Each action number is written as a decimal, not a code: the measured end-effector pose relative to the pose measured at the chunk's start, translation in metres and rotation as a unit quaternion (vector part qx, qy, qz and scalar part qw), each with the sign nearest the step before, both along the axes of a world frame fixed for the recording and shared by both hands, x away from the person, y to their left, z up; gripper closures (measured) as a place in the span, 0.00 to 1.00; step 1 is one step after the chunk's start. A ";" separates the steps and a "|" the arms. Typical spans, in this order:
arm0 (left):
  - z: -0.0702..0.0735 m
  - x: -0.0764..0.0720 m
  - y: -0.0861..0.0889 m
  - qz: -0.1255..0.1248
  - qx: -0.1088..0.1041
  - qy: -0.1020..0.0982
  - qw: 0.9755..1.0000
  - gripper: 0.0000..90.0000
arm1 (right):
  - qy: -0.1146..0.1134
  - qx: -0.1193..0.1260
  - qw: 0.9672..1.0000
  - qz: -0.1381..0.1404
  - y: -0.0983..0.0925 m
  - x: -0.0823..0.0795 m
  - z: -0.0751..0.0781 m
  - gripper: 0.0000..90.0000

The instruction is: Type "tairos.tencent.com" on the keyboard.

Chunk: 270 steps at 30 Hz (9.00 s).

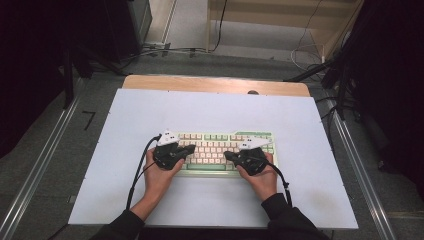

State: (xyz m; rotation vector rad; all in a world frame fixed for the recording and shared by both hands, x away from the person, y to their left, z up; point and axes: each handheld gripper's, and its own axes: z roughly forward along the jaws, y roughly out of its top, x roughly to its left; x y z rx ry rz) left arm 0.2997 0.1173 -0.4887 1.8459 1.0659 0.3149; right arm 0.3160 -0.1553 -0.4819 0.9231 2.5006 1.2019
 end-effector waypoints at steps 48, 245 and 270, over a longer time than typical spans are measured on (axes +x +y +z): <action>-0.008 0.017 -0.026 -0.009 0.031 0.000 0.999 1.00 | -0.001 0.003 1.000 -0.004 -0.001 0.000 0.001 0.98; -0.002 0.006 0.014 0.018 -0.010 0.009 1.000 1.00 | 0.007 -0.015 0.999 0.044 0.042 -0.002 -0.010 0.98; -0.001 -0.005 0.006 -0.018 0.007 0.014 1.000 1.00 | -0.004 0.007 1.000 0.026 0.027 0.000 0.002 0.98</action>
